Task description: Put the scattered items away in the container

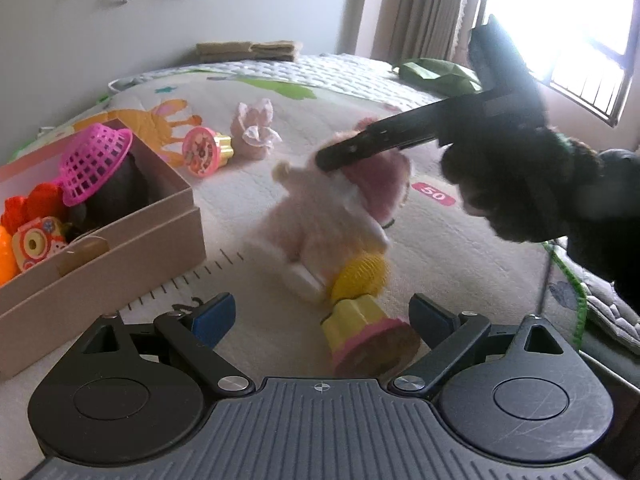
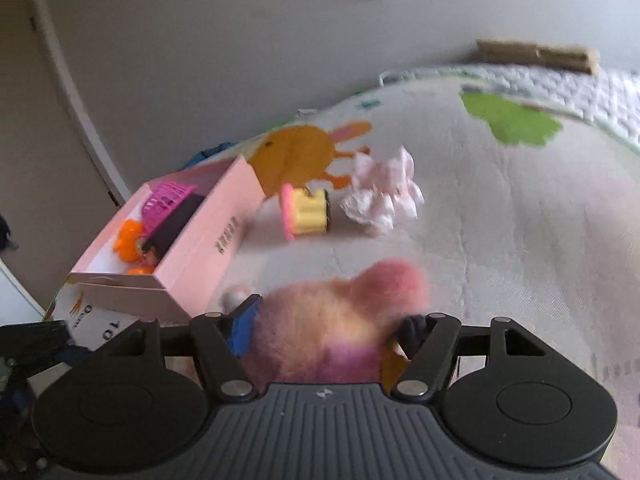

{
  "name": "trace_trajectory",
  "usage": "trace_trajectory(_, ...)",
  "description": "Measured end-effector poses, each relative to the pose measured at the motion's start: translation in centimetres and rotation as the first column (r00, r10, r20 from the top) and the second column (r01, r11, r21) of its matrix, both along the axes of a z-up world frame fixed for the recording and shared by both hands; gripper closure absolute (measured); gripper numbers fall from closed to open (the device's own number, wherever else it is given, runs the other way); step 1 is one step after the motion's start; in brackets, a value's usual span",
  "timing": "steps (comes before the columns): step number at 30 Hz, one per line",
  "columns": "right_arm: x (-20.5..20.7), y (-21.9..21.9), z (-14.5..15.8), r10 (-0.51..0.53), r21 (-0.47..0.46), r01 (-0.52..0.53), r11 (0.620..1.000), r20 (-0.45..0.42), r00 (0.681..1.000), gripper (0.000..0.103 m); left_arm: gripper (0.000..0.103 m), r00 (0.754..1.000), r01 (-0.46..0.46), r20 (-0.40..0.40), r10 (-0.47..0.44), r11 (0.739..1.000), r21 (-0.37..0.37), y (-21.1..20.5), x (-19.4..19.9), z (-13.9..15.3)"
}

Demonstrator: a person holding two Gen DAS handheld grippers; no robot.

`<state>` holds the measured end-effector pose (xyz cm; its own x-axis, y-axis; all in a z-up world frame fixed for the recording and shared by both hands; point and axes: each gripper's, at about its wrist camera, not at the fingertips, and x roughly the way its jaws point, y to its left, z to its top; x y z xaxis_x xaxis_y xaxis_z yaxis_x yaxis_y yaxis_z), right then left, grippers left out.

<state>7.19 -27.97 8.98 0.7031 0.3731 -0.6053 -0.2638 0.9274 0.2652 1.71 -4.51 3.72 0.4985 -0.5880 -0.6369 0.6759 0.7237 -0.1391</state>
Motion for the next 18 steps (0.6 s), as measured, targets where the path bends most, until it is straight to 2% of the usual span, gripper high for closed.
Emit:
trace_trajectory(4,0.5,-0.7,2.5,-0.064,-0.024,0.067,0.997,0.095,0.993,0.032,0.006,1.000,-0.023,0.002,0.023,1.000,-0.006,0.3,0.2,0.1)
trace_trajectory(10,0.7,0.3,0.9,-0.050,-0.038,0.052,0.998,0.053,0.997,0.031,0.006,0.999,-0.045,-0.006,0.045,0.999,-0.019,0.8,0.1,-0.1)
trace_trajectory(12,-0.4,0.5,0.1,-0.064,-0.070,0.067,0.995,0.053,0.997,0.031,0.006,0.999,-0.036,-0.017,0.035,0.999,-0.025,0.7,-0.2,-0.2)
trace_trajectory(15,-1.8,-0.1,-0.4,-0.077,-0.044,0.078,0.996,0.024,0.997,0.031,0.006,1.000,-0.007,-0.016,0.007,1.000,-0.018,0.3,-1.0,-0.3)
trace_trajectory(18,-3.6,-0.6,0.1,-0.102,-0.044,0.104,0.994,0.044,0.994,0.031,0.006,1.000,0.014,-0.010,-0.014,1.000,-0.001,-0.2,-1.8,-0.5)
